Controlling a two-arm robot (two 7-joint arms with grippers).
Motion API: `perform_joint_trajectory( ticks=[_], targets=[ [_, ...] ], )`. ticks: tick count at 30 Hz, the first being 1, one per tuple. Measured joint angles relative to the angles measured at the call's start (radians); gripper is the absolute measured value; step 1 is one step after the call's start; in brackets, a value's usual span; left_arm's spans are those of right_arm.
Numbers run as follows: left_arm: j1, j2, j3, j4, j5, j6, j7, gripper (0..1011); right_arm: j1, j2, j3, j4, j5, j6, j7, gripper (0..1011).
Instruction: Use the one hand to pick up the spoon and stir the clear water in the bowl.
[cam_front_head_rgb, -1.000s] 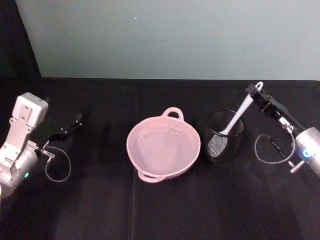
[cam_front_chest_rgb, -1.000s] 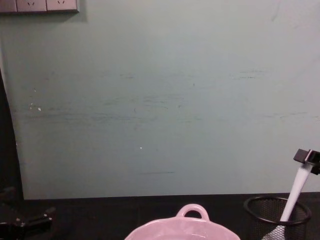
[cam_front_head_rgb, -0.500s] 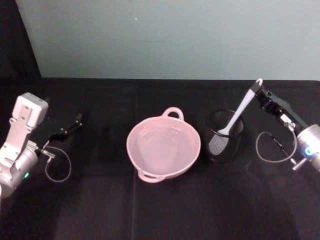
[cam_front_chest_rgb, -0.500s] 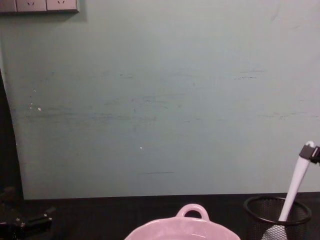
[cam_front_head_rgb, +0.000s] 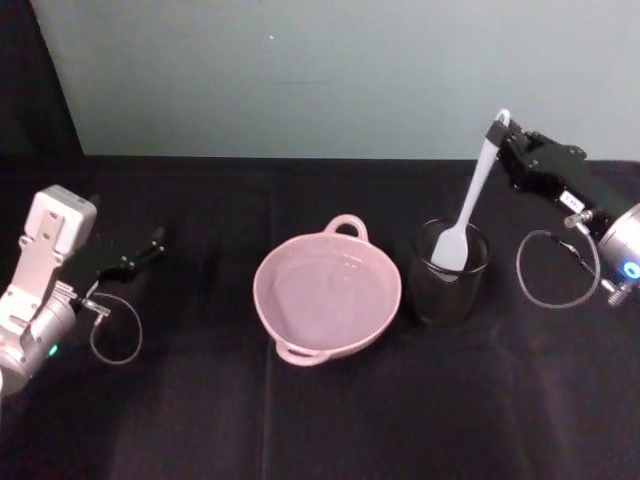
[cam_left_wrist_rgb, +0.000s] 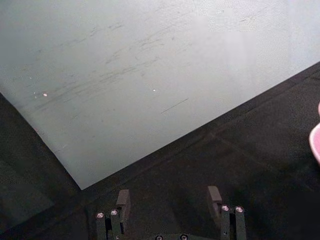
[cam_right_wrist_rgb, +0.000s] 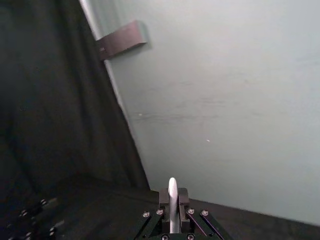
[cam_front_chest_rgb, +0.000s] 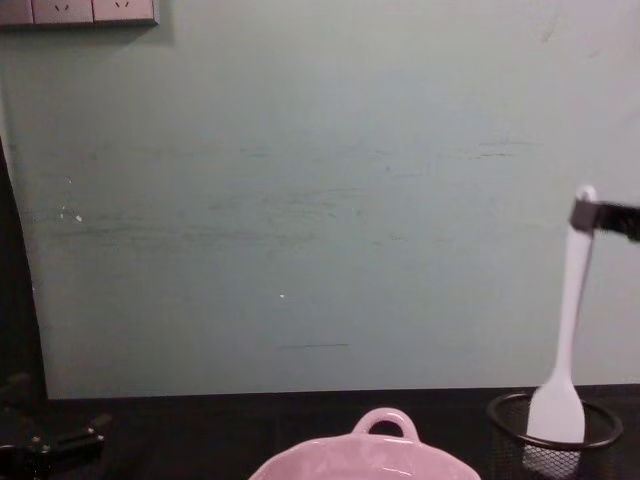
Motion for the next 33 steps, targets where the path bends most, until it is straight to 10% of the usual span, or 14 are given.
perform_joint_trajectory(
  ticks=[33],
  targets=[
    [0.0,0.0,0.0,0.0,0.0,0.0,0.0,1011,0.068,0.061,-0.012,-0.108,-0.05,0.105,0.012,108]
  ],
)
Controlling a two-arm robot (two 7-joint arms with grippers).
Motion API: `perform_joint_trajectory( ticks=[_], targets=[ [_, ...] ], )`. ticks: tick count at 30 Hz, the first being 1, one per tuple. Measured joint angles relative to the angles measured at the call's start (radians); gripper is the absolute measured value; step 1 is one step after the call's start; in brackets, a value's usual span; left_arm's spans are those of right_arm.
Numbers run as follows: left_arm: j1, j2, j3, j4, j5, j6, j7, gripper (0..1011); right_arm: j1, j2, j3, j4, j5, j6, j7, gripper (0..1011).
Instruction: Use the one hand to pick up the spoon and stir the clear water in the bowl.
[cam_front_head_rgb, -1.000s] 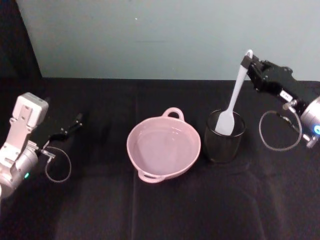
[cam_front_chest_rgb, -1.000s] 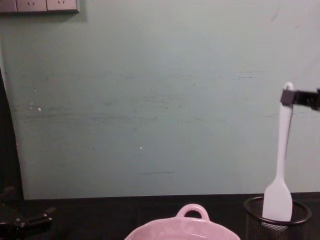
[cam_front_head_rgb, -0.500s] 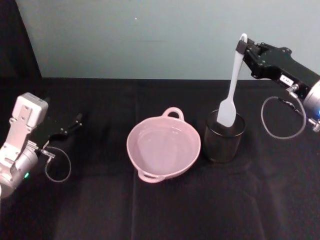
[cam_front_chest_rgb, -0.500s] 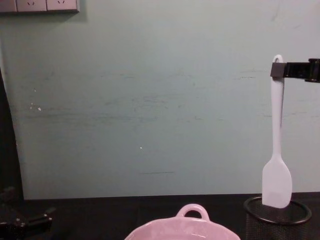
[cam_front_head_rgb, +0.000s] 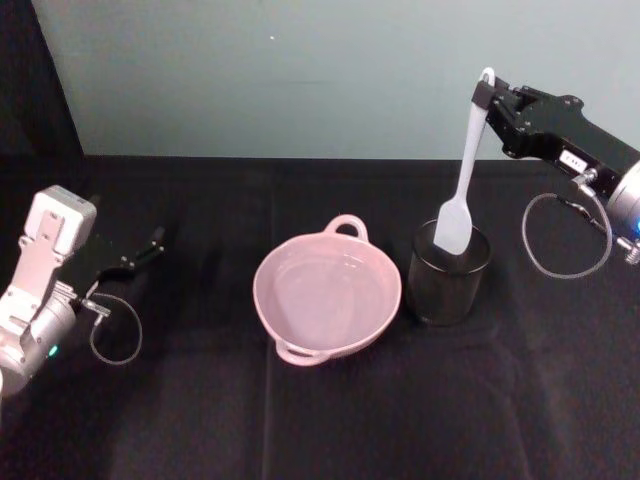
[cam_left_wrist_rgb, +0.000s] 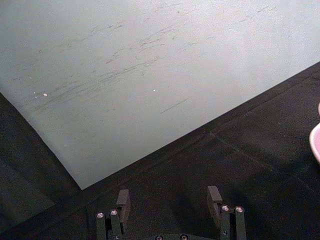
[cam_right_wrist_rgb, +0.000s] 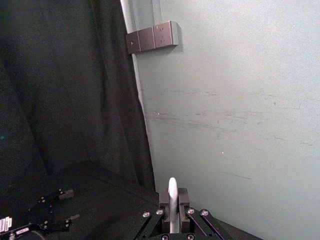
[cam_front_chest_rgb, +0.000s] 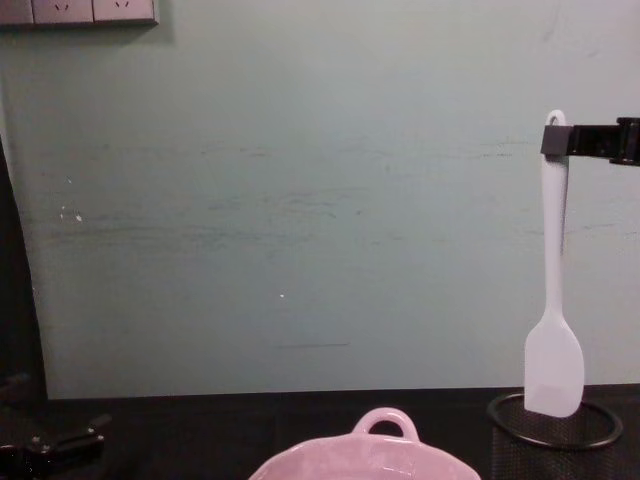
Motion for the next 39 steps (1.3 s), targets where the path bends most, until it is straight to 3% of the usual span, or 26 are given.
perform_joint_trajectory(
  ticks=[12,17,20,21,22,27,32,39],
  targets=[
    [0.0,0.0,0.0,0.0,0.0,0.0,0.0,1011,-0.001,-0.005,-0.009,-0.013,-0.01,-0.004,0.0,108],
    [0.0,0.0,0.0,0.0,0.0,0.0,0.0,1011,0.039,-0.034,-0.07,-0.018,-0.057,-0.01,0.02,108],
    [0.0,0.0,0.0,0.0,0.0,0.0,0.0,1011,0.081,-0.073,-0.131,-0.005,-0.098,-0.015,0.047,108],
    [0.0,0.0,0.0,0.0,0.0,0.0,0.0,1012,0.081,-0.073,-0.131,-0.005,-0.098,-0.015,0.047,108],
    [0.0,0.0,0.0,0.0,0.0,0.0,0.0,1011,0.1,-0.097,-0.163,0.015,-0.119,-0.021,0.064,108],
    [0.0,0.0,0.0,0.0,0.0,0.0,0.0,1011,0.119,-0.139,-0.215,0.067,-0.172,-0.055,0.083,108],
    [0.0,0.0,0.0,0.0,0.0,0.0,0.0,1011,0.112,-0.167,-0.239,0.129,-0.222,-0.113,0.107,108],
    [0.0,0.0,0.0,0.0,0.0,0.0,0.0,1011,0.093,-0.178,-0.252,0.179,-0.246,-0.157,0.155,108]
  ],
)
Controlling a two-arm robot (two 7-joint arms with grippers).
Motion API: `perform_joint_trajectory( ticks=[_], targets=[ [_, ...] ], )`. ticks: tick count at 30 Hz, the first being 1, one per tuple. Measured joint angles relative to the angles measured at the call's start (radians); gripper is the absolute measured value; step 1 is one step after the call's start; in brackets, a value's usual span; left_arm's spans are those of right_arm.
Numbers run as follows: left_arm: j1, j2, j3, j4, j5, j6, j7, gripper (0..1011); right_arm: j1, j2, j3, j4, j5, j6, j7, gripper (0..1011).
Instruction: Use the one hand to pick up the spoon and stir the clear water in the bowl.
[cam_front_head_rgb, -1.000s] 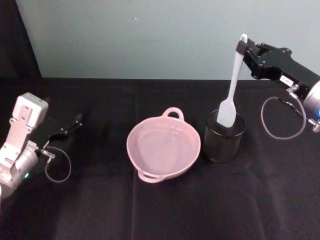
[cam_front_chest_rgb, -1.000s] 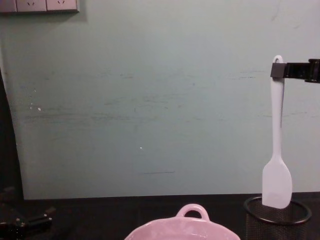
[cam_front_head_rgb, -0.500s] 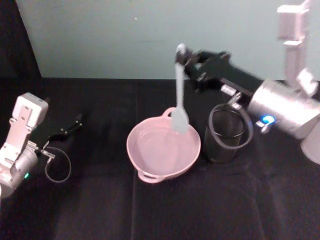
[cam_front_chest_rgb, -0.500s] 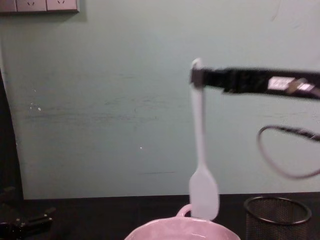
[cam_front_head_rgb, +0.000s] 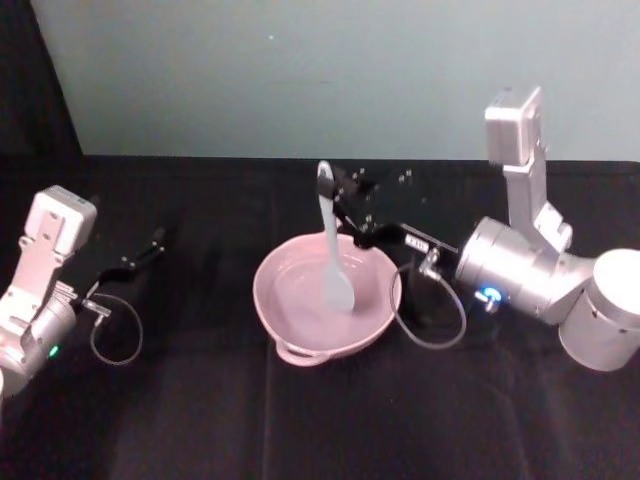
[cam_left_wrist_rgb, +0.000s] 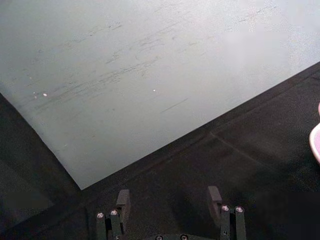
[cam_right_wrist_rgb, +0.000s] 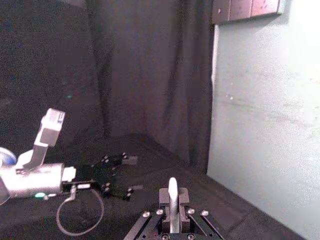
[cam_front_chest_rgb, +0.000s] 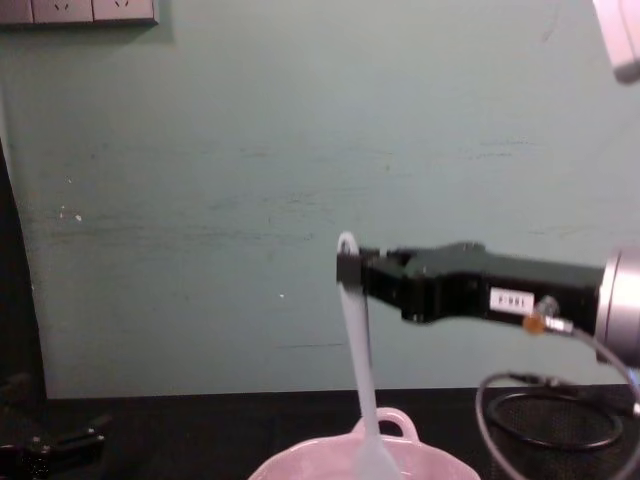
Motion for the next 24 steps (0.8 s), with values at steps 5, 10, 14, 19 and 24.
perform_joint_trajectory(
  ticks=[5,10,14,19,24],
  targets=[
    [0.0,0.0,0.0,0.0,0.0,0.0,0.0,1011,-0.016,-0.021,-0.008,0.031,0.001,-0.023,0.039,108],
    [0.0,0.0,0.0,0.0,0.0,0.0,0.0,1011,-0.005,-0.062,-0.017,0.08,0.008,-0.047,0.07,108],
    [0.0,0.0,0.0,0.0,0.0,0.0,0.0,1011,0.031,-0.12,-0.016,0.176,0.037,-0.08,0.102,108],
    [0.0,0.0,0.0,0.0,0.0,0.0,0.0,1011,0.065,-0.169,0.002,0.28,0.065,-0.12,0.121,108],
    [0.0,0.0,0.0,0.0,0.0,0.0,0.0,1011,0.089,-0.198,0.034,0.362,0.084,-0.156,0.126,108]
  ],
)
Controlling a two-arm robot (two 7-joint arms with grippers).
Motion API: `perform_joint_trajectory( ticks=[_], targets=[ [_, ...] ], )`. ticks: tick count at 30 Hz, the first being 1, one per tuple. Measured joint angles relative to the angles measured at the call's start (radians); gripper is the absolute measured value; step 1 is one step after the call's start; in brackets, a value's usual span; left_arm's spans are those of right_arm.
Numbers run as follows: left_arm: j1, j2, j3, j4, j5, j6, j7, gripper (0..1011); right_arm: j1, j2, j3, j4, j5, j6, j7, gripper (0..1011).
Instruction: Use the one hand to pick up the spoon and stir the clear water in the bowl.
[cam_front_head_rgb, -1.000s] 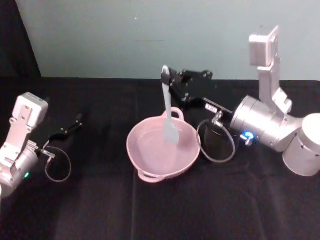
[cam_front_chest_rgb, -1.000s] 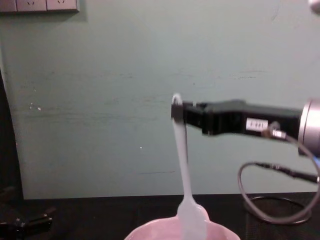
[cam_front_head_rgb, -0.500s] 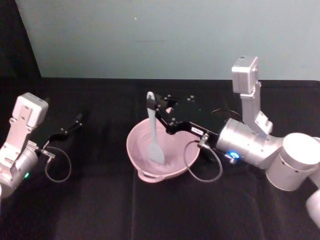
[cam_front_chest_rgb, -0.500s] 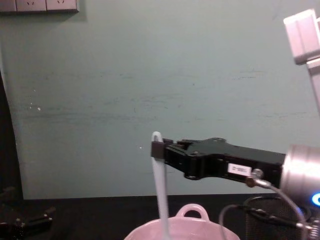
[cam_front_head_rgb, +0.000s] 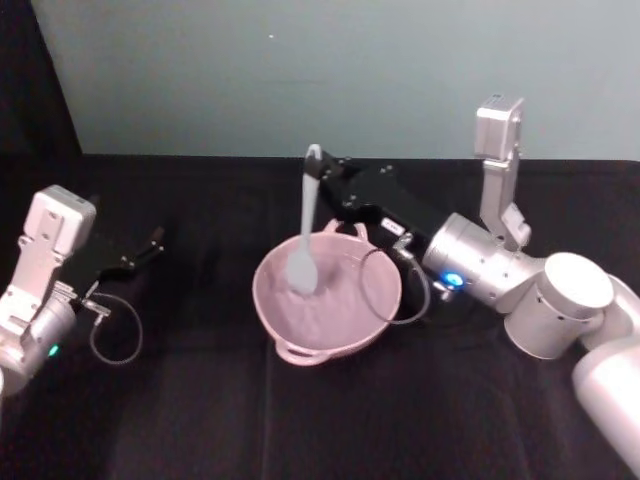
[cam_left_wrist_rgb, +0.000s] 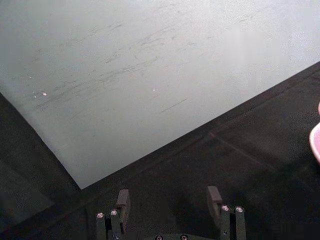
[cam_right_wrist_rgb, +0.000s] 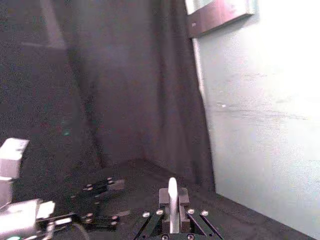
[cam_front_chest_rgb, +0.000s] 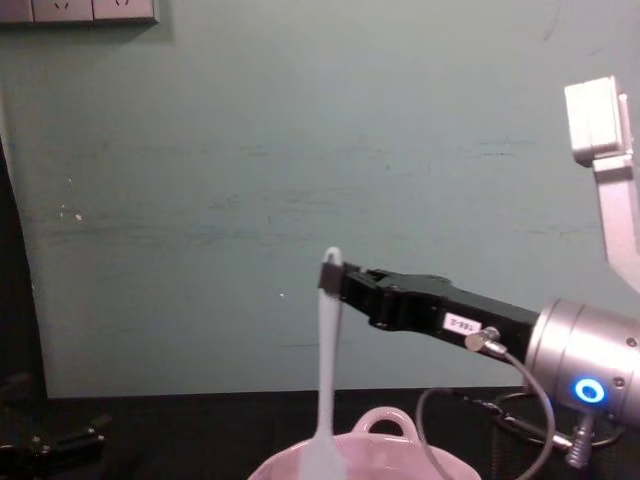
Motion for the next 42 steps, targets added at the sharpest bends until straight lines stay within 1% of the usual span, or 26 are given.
perform_joint_trajectory(
  ticks=[4,8,11,12,16,18,22,25,26,28,30,32,34,39,42],
  targets=[
    [0.0,0.0,0.0,0.0,0.0,0.0,0.0,1011,0.002,0.001,0.02,0.017,-0.005,-0.01,-0.017,108],
    [0.0,0.0,0.0,0.0,0.0,0.0,0.0,1011,-0.011,0.018,0.037,-0.001,-0.024,-0.012,-0.043,108],
    [0.0,0.0,0.0,0.0,0.0,0.0,0.0,1011,-0.031,0.044,0.051,-0.039,-0.05,-0.008,-0.067,108],
    [0.0,0.0,0.0,0.0,0.0,0.0,0.0,1011,-0.031,0.044,0.051,-0.039,-0.05,-0.008,-0.067,108],
    [0.0,0.0,0.0,0.0,0.0,0.0,0.0,1011,-0.058,0.078,0.056,-0.1,-0.086,0.025,-0.093,108],
    [0.0,0.0,0.0,0.0,0.0,0.0,0.0,1011,-0.068,0.088,0.055,-0.124,-0.098,0.039,-0.1,108],
    [0.0,0.0,0.0,0.0,0.0,0.0,0.0,1011,-0.099,0.112,0.046,-0.193,-0.129,0.068,-0.114,108],
    [0.0,0.0,0.0,0.0,0.0,0.0,0.0,1011,-0.116,0.12,0.034,-0.235,-0.146,0.084,-0.113,108],
    [0.0,0.0,0.0,0.0,0.0,0.0,0.0,1011,-0.116,0.12,0.034,-0.235,-0.146,0.084,-0.113,108],
    [0.0,0.0,0.0,0.0,0.0,0.0,0.0,1011,-0.127,0.122,0.021,-0.265,-0.156,0.094,-0.107,108],
    [0.0,0.0,0.0,0.0,0.0,0.0,0.0,1011,-0.131,0.119,0.01,-0.281,-0.161,0.099,-0.102,108],
    [0.0,0.0,0.0,0.0,0.0,0.0,0.0,1011,-0.131,0.118,0.006,-0.285,-0.162,0.1,-0.099,108],
    [0.0,0.0,0.0,0.0,0.0,0.0,0.0,1011,-0.132,0.109,-0.007,-0.293,-0.165,0.101,-0.093,108],
    [0.0,0.0,0.0,0.0,0.0,0.0,0.0,1011,-0.129,0.093,-0.022,-0.297,-0.168,0.1,-0.087,108],
    [0.0,0.0,0.0,0.0,0.0,0.0,0.0,1011,-0.111,0.071,-0.038,-0.281,-0.17,0.095,-0.08,108]
  ],
)
